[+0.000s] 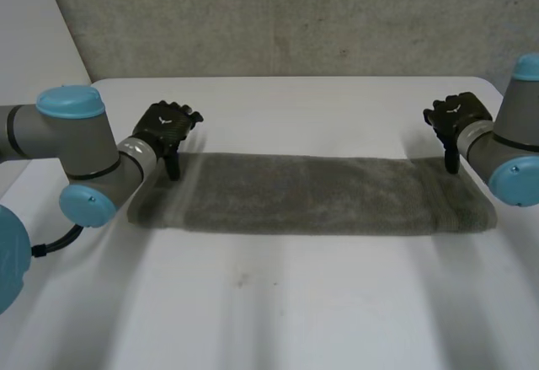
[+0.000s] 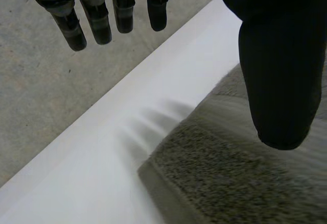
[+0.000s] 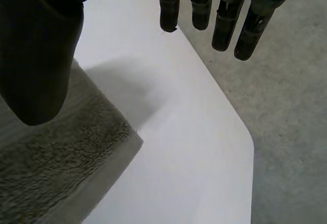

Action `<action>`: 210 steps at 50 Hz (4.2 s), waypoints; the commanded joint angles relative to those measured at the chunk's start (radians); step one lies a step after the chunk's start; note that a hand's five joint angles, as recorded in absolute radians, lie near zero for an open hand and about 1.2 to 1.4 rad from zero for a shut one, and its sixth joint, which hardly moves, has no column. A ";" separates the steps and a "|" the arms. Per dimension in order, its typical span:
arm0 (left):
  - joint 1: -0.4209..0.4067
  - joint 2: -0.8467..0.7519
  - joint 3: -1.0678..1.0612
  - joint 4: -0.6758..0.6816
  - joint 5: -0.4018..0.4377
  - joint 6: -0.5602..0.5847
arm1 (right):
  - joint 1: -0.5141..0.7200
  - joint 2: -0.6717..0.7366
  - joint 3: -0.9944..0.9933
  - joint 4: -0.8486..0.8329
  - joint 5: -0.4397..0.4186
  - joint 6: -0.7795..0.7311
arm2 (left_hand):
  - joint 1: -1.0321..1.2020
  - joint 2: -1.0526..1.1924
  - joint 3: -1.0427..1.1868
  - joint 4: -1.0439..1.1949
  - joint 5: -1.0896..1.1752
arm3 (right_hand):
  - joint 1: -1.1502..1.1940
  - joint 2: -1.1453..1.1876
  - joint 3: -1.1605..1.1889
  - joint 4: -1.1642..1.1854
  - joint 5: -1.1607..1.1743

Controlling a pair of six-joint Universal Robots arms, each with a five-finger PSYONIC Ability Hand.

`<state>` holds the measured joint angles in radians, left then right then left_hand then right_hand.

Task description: Fold the towel.

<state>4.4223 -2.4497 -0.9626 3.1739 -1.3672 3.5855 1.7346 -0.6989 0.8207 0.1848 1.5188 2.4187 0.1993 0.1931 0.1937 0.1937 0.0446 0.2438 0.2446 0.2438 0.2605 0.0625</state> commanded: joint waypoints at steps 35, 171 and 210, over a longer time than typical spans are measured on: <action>0.062 0.604 -0.867 0.376 0.053 -0.261 | -0.175 -0.264 0.710 -0.288 -0.135 0.034 | -0.021 -0.015 -0.015 -0.015 -0.041 | 1.152 1.152 1.152 1.136 1.159; -0.190 0.347 -0.613 0.219 -0.107 -0.628 | 0.398 -0.139 0.349 -0.107 -0.244 0.652 | -0.006 0.000 -0.001 -0.001 -0.026 | -0.069 -0.070 -0.069 -0.086 -0.062; -0.181 0.808 -0.245 -0.345 -0.317 -0.530 | 0.224 -0.723 0.350 0.076 0.127 0.602 | -0.004 0.003 0.002 0.002 -0.023 | -0.069 -0.070 -0.069 -0.086 -0.062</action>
<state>4.2362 -1.6462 -1.2110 2.8714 -1.6807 3.0552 1.9733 -1.4202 1.1833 0.2303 1.6389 3.0508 0.1755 0.1694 0.1694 0.1679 0.0297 0.2346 0.2423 0.2377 0.2592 0.0604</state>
